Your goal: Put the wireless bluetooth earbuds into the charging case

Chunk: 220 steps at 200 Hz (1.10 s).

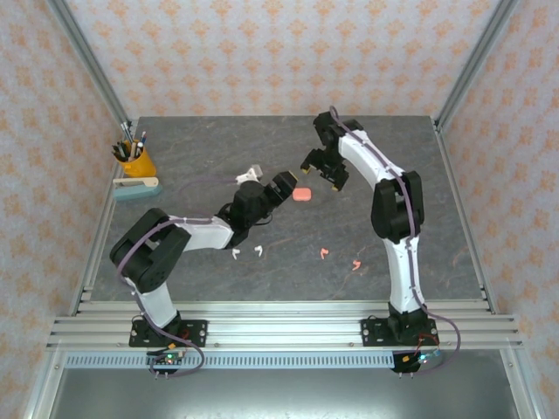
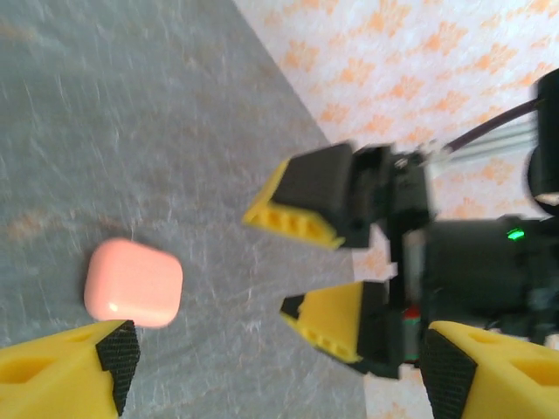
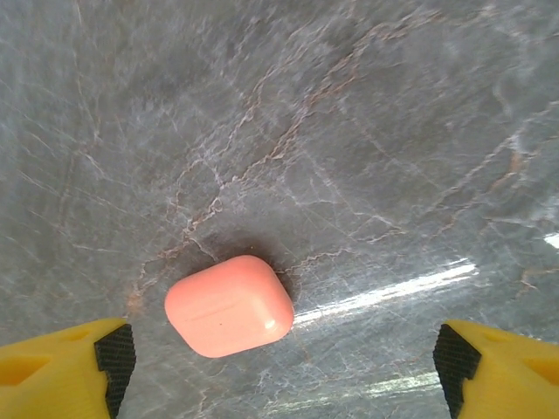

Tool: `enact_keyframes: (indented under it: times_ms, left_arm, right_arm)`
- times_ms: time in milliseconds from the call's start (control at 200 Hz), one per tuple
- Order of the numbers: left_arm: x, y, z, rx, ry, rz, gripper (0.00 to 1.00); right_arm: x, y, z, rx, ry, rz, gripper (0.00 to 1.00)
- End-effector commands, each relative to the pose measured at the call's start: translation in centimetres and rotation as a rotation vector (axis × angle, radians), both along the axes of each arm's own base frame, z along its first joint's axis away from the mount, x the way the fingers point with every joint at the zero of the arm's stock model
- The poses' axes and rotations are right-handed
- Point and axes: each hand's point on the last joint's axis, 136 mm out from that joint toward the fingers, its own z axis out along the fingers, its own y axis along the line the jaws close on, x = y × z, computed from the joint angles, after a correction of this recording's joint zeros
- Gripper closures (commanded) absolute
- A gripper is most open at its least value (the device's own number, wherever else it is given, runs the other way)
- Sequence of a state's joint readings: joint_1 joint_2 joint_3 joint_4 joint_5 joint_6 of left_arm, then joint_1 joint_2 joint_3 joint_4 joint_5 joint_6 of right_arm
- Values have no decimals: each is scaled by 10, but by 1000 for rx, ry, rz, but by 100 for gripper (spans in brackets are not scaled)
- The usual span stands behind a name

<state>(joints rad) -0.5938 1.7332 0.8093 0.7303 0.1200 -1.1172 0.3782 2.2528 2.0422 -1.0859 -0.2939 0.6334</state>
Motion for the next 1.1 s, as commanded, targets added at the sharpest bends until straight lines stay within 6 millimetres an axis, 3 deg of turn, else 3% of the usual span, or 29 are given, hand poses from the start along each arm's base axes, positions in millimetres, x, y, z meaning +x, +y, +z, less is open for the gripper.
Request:
enact_keyframes:
  times_ms: [0,210,370,801,1096]
  left_arm:
    - [2,39,-10,100,49,90,7]
    - [4,78,-3,121,69,157,5]
    - [3,90,3,136,68,169,5]
    - [1,89,0,128,75,162,5]
    - [2,87,0,121,81,155,5]
  right_arm:
    - [-21,8,-8,-129,55,165,7]
    - [-30,24,-25,-205,85,291,6]
    - [-31,29,-35,-235,91,345,6]
    - [-9,44,-50,-233,27,406,15]
    - [-7,42,-65,-253,53,365,21]
